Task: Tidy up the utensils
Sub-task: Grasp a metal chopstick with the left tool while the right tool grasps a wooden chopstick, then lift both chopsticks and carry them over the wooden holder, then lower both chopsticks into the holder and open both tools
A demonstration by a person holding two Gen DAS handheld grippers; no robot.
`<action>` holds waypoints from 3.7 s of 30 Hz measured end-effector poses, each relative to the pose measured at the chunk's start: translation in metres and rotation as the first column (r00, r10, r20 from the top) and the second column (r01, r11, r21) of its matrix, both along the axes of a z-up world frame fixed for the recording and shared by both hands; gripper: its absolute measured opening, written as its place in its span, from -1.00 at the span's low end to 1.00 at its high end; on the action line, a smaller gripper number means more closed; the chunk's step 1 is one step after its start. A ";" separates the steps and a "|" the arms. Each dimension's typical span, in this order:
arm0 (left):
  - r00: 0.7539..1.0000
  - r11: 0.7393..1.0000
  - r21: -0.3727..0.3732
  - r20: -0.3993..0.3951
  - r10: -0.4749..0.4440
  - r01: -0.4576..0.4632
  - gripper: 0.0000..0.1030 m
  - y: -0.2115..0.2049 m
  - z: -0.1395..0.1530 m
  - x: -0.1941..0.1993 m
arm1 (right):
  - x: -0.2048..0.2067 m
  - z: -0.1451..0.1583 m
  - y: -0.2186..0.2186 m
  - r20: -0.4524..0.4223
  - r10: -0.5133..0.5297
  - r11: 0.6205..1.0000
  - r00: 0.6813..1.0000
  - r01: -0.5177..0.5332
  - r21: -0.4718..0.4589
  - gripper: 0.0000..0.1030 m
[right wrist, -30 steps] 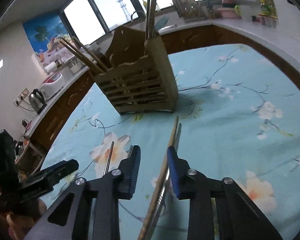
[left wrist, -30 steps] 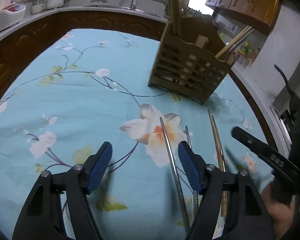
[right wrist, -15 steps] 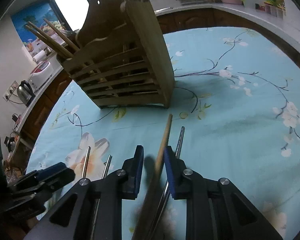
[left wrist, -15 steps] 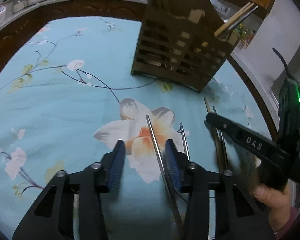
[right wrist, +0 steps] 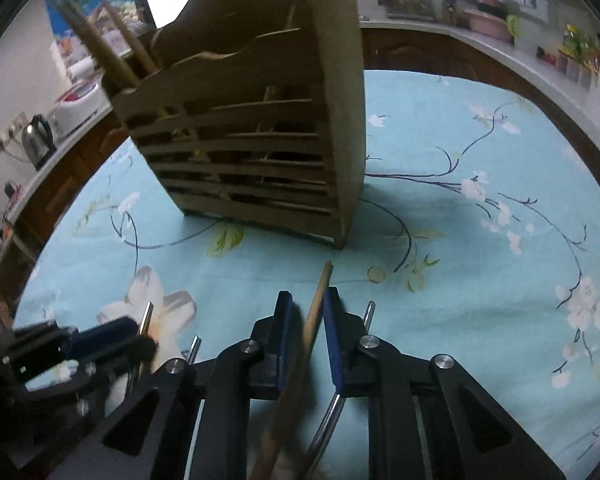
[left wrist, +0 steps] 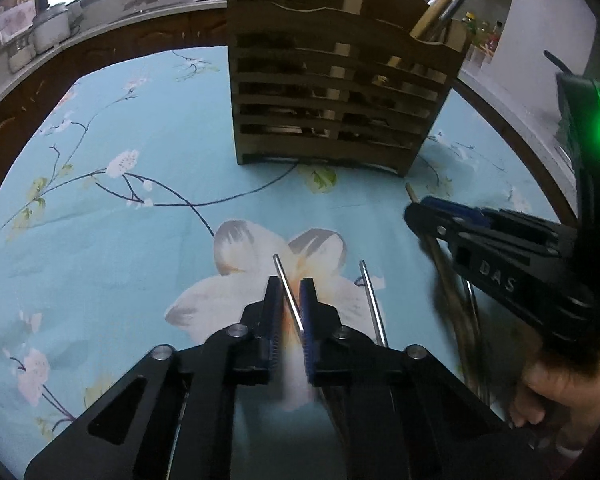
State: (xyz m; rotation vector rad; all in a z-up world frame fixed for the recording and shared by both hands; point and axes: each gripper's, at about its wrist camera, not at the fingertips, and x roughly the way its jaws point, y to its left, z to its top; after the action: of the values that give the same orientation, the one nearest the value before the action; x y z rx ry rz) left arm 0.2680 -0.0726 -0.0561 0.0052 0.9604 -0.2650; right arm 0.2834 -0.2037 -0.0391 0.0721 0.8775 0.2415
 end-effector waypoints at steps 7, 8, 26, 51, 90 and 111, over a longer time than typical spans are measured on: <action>1.000 1.000 -0.030 -0.019 -0.004 0.004 -0.93 0.008 0.001 -0.002 | -0.008 -0.001 -0.011 -0.019 -0.019 0.995 1.000 0.021 0.100 -0.87; 1.000 0.998 -0.056 -0.023 -0.001 0.000 -0.93 0.013 0.003 -0.004 | -0.012 0.000 -0.013 -0.024 -0.020 0.993 0.999 0.023 0.119 -0.88; 0.981 0.971 -0.232 0.192 -0.002 0.048 -0.93 0.046 0.115 -0.071 | -0.097 0.098 -0.037 0.201 -0.057 0.964 0.978 0.002 0.264 -0.89; 0.938 0.957 -0.288 0.342 0.063 0.040 -0.93 0.065 0.170 -0.088 | -0.128 0.158 -0.058 0.370 -0.109 0.958 0.923 -0.002 0.288 -0.89; 0.784 0.960 -0.280 0.591 0.189 -0.020 -0.93 0.043 0.263 0.030 | -0.035 0.242 -0.053 0.585 -0.228 0.955 0.779 0.062 0.289 -0.89; 0.878 0.966 -0.257 0.452 0.156 -0.039 -0.93 0.028 0.170 0.052 | -0.004 0.159 -0.054 0.465 -0.256 0.947 0.847 0.122 0.299 -0.88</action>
State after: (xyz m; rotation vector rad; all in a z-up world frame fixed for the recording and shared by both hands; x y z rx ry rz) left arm 0.3200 -0.0445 0.1135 -0.1957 0.4362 -0.2690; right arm 0.2797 -0.2577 0.1198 0.3265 0.3096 0.1741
